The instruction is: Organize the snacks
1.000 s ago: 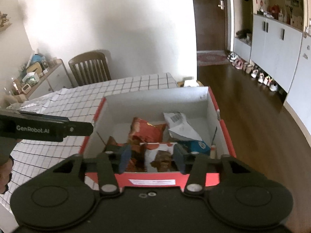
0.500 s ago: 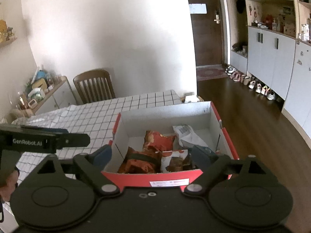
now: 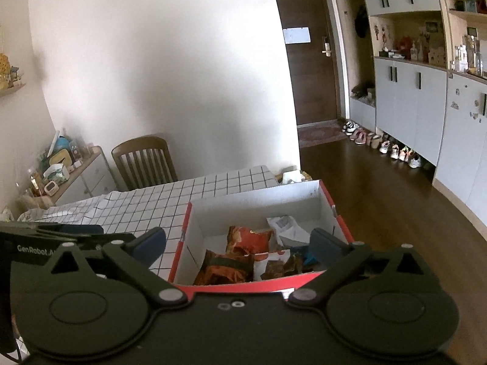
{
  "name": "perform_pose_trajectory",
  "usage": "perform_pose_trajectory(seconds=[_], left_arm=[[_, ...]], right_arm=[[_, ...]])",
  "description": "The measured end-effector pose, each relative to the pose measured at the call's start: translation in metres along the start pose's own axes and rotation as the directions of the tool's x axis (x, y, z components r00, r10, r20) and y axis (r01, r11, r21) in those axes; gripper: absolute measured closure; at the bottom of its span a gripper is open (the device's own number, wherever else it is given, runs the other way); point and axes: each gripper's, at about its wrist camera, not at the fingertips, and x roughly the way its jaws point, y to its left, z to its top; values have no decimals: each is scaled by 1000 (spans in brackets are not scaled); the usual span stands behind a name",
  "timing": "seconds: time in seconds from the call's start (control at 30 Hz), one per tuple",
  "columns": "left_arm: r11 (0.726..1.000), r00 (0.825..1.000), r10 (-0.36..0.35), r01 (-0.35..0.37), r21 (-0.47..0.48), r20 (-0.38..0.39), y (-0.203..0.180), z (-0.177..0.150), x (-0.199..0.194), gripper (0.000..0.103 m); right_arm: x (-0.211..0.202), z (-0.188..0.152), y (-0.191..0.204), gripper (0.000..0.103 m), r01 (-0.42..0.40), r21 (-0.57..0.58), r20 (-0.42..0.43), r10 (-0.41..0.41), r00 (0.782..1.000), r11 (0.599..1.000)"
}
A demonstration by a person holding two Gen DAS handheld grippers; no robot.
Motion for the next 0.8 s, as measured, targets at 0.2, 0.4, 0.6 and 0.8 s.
perform_pose_trajectory(seconds=[0.2,0.4,0.6,0.8], left_arm=[[1000,1000,-5,4,-22,-29,2,-3,2,0],[1000,1000,1,-1,-5,-19,-1,-2,0,0],[999,1000,17,-17,31,1,-7,0,-1,0],[999,999,43,-44,30,23,-7,2,-3,0]], right_arm=[[-7,-2,-1,1,1,13,15,-1,1000,1000],[-8,-2,-2,1,15,26,19,-15,1000,1000],[-8,-3,-5,1,17,37,22,-17,1000,999],[-9,-3,-6,1,16,39,23,-16,1000,999]])
